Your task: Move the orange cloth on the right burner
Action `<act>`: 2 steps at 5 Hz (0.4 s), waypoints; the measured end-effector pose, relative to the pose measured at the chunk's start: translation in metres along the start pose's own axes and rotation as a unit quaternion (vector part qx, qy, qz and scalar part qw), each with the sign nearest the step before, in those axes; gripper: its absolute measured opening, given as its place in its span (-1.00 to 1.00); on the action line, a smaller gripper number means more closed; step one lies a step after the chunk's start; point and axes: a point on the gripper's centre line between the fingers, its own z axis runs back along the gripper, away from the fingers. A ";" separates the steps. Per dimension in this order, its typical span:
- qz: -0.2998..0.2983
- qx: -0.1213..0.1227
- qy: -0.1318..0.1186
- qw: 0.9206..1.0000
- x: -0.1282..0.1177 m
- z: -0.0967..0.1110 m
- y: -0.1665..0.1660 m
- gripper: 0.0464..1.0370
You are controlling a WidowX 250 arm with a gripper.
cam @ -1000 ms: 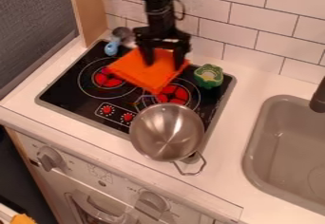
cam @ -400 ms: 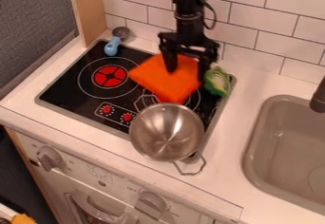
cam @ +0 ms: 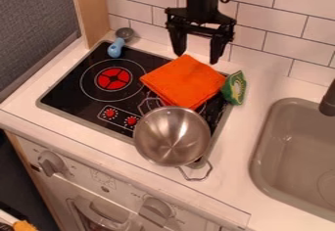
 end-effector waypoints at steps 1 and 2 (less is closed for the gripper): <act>0.011 0.011 0.021 1.000 -0.011 -0.004 0.004 0.93; 0.047 0.033 -0.010 0.998 -0.021 0.007 0.011 0.93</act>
